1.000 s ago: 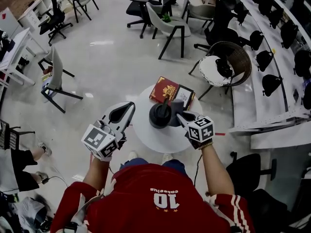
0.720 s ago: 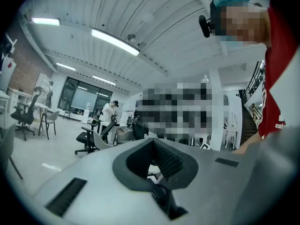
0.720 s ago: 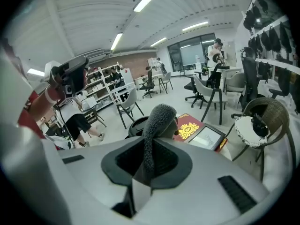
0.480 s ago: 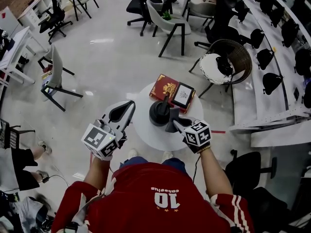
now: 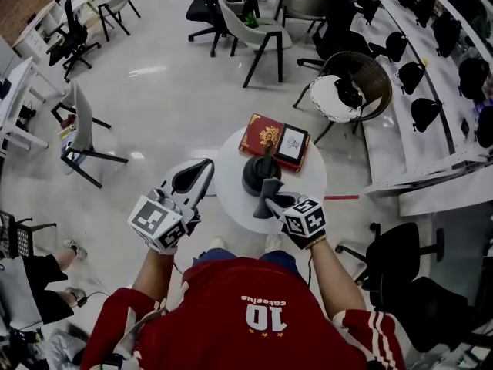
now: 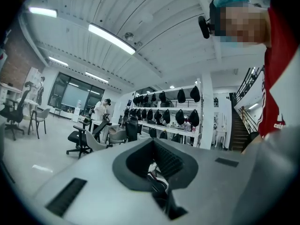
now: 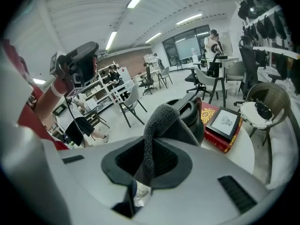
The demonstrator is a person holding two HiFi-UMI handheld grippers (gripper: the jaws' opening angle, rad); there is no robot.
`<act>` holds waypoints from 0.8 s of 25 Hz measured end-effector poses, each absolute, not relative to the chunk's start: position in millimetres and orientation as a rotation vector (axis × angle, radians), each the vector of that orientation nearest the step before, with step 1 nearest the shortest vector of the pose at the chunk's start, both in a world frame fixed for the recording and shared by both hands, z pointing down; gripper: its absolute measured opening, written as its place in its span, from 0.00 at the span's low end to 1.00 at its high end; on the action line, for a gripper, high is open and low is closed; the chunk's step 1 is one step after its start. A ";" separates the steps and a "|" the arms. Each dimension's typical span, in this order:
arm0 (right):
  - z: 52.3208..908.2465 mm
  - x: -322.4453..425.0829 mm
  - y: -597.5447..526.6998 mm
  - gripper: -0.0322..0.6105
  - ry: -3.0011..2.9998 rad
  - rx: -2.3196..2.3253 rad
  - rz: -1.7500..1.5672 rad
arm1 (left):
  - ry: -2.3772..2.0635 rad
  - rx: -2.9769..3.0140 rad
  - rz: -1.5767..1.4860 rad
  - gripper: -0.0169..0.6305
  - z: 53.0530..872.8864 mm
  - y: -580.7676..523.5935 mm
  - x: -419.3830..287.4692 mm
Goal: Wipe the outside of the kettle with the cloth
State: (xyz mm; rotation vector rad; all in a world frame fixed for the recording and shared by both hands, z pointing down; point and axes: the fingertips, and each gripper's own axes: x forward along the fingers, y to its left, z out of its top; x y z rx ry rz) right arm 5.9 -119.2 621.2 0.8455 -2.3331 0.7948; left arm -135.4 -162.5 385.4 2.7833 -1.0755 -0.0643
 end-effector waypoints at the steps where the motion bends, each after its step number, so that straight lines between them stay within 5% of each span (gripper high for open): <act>1: 622.1 -1.0 -117.0 0.13 -2.333 0.847 0.798 | -1.063 2.786 -0.066 0.04 386.7 -162.6 -138.8; 20: 592.7 -73.3 -163.9 0.13 -2.404 0.981 0.798 | -1.015 2.828 -0.071 0.03 397.6 -169.2 -203.8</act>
